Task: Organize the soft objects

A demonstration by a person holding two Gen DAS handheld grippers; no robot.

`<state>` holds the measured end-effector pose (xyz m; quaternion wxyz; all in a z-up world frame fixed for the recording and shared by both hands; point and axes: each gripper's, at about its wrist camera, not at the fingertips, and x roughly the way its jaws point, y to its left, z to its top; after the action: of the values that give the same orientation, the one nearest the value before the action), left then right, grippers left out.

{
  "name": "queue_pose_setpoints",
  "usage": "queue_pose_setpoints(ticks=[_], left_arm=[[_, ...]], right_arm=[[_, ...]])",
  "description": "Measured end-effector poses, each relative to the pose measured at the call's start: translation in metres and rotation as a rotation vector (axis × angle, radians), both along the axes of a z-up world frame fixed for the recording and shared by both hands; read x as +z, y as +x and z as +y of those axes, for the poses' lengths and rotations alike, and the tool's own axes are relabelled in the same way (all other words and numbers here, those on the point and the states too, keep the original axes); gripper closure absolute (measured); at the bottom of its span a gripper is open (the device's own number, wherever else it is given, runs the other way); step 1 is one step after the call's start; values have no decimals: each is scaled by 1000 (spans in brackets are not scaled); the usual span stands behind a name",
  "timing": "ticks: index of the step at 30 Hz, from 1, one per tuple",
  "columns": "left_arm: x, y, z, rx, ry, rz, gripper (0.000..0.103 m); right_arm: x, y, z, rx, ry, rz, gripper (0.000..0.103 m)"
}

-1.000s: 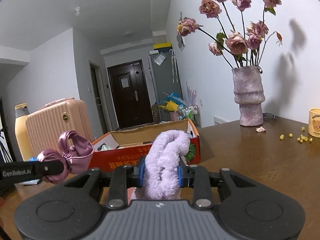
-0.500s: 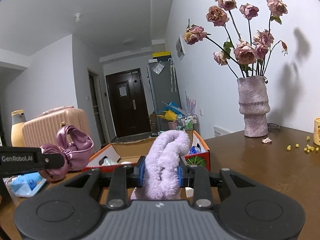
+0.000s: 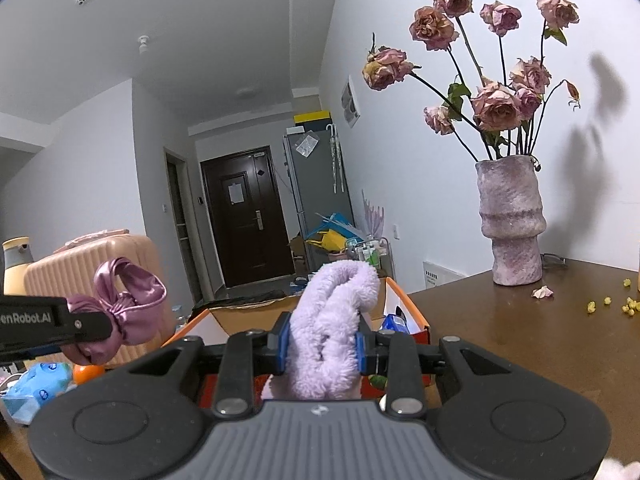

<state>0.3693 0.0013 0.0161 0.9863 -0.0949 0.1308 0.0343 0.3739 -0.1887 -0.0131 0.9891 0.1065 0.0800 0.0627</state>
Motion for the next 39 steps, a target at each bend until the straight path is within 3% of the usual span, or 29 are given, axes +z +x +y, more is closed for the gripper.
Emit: queue_pose_setpoints(ticks=[39], left_arm=[[-6, 104, 0, 3, 23, -12, 67]], right_arm=[[-1, 102, 3, 3, -74, -26, 74]])
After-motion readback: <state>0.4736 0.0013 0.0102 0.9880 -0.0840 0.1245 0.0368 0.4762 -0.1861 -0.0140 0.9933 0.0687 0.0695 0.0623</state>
